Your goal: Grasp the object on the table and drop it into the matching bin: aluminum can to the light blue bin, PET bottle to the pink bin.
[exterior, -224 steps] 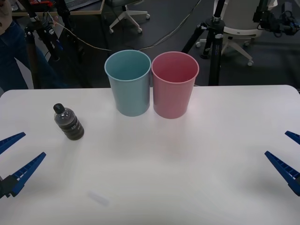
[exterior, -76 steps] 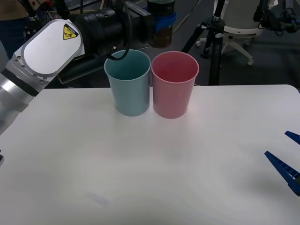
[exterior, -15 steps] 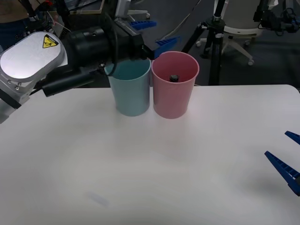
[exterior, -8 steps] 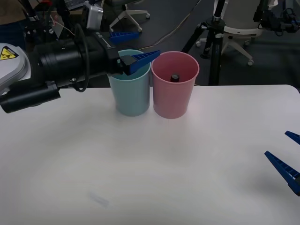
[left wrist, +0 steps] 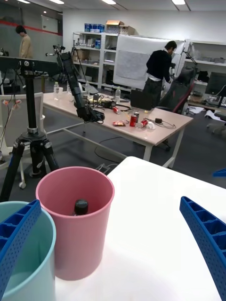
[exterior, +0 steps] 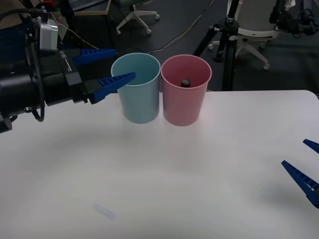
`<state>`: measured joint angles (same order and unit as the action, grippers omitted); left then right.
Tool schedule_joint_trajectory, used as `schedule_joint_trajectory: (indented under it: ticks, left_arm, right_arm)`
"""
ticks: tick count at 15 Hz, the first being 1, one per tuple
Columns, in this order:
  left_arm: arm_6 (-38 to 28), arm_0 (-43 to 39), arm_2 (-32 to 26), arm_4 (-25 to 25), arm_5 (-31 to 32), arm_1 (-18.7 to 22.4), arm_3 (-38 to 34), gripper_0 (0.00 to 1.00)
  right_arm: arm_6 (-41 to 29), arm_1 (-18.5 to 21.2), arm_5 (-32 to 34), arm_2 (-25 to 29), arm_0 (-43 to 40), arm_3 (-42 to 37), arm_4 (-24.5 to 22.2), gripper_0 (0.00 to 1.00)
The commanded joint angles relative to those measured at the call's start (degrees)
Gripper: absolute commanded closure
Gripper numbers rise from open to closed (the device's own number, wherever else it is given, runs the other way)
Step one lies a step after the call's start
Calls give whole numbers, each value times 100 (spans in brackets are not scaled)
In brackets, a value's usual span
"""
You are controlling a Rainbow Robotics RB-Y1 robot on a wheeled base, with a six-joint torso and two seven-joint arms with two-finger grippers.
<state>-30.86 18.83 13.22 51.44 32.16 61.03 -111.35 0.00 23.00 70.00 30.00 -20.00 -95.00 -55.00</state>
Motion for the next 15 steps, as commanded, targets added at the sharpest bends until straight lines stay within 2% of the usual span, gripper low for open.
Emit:
schedule_joint_trajectory:
  ticks: [1,3,6,9,11,14,15]
  left_arm:
    - [106,-775,-681,6,220,-48,-185,0]
    - [168,-1215,-1164,50,466,-197,-211,0]
    - [124,-1803,-2017,410,1081,-672,-211,0]
    - [106,-2296,-2456,481,1231,-900,-211,0]
    - [106,-2621,-2869,709,1468,-1304,-211,0]
    - [18,-2911,-3616,1289,2163,-2016,-211,0]
    - [18,-3043,-3722,1289,2206,-2148,-211,0]
  right_arm:
    - [0,0,0,0,0,0,0,0]
    - [0,0,0,0,0,0,0,0]
    - [0,0,0,0,0,0,0,0]
    - [0,0,0,0,0,0,0,0]
    - [0,0,0,0,0,0,0,0]
    - [0,0,0,0,0,0,0,0]
    - [0,0,0,0,0,0,0,0]
